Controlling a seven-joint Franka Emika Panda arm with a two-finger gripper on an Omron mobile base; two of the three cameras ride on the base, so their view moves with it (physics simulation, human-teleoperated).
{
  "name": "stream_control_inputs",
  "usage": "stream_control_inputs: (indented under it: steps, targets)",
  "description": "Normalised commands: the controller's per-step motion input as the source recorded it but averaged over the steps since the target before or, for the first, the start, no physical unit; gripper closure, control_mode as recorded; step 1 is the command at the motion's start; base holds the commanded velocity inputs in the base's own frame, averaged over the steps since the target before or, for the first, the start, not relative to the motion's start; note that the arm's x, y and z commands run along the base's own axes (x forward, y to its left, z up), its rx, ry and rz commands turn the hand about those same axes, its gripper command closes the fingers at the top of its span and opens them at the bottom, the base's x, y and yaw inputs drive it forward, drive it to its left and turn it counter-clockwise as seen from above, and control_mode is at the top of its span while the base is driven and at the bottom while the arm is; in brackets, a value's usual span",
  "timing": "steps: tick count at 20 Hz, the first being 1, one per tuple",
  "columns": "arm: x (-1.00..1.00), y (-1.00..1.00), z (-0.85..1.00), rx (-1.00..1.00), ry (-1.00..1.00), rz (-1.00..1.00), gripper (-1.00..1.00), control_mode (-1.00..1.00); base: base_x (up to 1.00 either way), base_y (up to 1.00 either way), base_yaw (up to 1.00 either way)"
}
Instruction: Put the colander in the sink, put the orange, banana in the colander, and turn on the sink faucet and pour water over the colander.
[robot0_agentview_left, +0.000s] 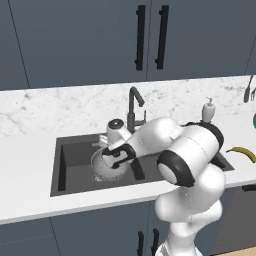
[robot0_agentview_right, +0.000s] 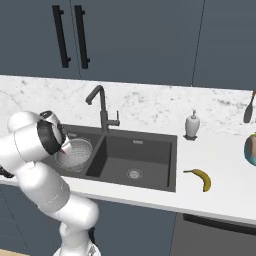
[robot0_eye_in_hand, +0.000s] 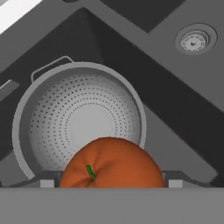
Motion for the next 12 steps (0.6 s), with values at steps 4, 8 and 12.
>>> stream_control_inputs:
  steps: [4,8,12]
  targets:
    - [0.22,-0.06,-0.61,0.0,0.0,0.0,1.0,-1.0,0.0,0.0,0.0]
    - [0.47,0.06,-0.37,0.0,0.0,0.0,1.0,-1.0,0.0,0.0,0.0]
    - [0.43,0.09,-0.31,0.0,0.0,0.0,1.0,-1.0,0.0,0.0,0.0]
